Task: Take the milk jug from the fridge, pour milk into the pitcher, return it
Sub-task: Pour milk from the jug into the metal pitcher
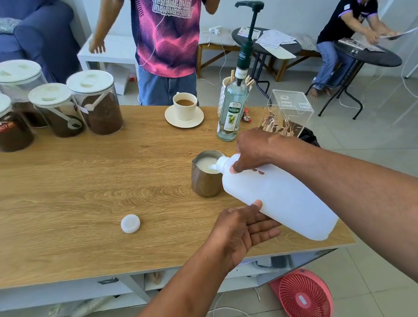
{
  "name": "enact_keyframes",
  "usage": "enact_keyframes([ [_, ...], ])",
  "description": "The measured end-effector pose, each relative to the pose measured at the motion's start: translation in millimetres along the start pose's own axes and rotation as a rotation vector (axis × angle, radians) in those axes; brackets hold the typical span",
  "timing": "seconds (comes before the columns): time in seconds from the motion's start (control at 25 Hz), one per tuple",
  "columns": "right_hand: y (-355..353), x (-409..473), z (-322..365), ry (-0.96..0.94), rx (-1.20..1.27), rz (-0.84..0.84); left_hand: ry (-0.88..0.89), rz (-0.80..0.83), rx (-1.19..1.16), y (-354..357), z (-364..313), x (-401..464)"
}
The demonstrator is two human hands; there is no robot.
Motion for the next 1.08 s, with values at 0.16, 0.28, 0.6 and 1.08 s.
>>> enact_keyframes([
  [0.16, 0.9, -0.9, -1.0, 0.000, 0.007, -0.007, -0.001, -0.009, 0.010, -0.4, 0.7, 1.0],
  [0.28, 2.7, -2.3, -3.7, 0.005, 0.018, -0.016, 0.000, -0.021, 0.032, -1.9, 0.9, 1.4],
  [0.6, 8.4, -12.6, -5.4, -0.010, 0.095, -0.078, 0.017, -0.045, 0.090, -6.8, 3.3, 1.1],
  [1.08, 11.9, -60.9, -4.9, -0.102, 0.400, -0.384, 0.141, -0.208, 0.386, -42.3, -12.2, -19.7],
])
Point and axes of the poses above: each hand's wrist, its own x-axis towards the middle knuckle, its own y-axis out of the palm, z = x × y, the point moved 8 cm from there along x, towards the middle knuckle, and after that the axes turned 9 degrees about -y, right-handed, at the moved point
